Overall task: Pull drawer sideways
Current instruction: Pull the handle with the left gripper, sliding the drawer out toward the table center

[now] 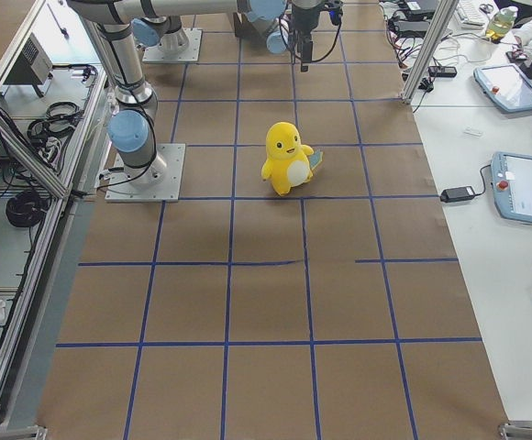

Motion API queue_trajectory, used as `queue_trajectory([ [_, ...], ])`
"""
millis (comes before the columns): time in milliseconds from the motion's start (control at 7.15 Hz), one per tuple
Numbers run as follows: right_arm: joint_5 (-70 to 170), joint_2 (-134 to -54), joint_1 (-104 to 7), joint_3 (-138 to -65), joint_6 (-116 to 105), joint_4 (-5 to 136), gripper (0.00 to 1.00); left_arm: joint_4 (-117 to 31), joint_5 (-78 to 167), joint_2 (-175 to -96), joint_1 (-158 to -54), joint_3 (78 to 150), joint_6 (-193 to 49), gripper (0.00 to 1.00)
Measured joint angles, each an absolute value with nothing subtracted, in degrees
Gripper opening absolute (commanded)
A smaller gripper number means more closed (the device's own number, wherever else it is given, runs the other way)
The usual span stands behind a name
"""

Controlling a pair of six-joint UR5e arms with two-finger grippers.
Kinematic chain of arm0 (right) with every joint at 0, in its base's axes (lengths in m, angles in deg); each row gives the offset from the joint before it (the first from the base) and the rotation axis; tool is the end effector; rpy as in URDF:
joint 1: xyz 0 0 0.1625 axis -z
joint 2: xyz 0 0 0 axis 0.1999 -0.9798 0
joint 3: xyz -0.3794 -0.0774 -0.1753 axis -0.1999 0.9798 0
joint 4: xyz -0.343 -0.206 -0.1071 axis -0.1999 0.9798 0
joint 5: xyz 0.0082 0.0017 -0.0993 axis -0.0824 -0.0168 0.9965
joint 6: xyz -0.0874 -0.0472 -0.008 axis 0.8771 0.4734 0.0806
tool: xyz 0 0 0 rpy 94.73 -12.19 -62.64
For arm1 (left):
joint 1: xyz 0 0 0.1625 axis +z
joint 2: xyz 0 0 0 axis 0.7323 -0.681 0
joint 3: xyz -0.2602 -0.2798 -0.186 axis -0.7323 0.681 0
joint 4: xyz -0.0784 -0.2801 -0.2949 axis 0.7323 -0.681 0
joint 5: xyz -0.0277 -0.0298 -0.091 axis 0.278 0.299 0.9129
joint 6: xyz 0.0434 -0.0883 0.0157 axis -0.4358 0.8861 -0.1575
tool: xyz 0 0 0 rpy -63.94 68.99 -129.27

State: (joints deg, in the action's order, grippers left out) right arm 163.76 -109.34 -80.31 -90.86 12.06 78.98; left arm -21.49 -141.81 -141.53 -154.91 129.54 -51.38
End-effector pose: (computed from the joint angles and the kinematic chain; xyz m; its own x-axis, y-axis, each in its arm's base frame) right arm 0.1494 -0.5285 0.5090 -0.9985 -0.0531 0.0103 -0.0535 0.9975 -0.0459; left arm -0.1955 -0.4860 0.1911 -0.1538 0.2348 -0.9598 0.1487 0.9658 0.2124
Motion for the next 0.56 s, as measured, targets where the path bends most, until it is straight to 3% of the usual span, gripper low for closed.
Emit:
queue_trajectory([
  [559, 163.76, -109.34, -80.31, -90.86, 12.09, 78.98, 1.00, -21.16, -134.03, -140.51, -154.99, 126.94, -51.41, 1.00],
])
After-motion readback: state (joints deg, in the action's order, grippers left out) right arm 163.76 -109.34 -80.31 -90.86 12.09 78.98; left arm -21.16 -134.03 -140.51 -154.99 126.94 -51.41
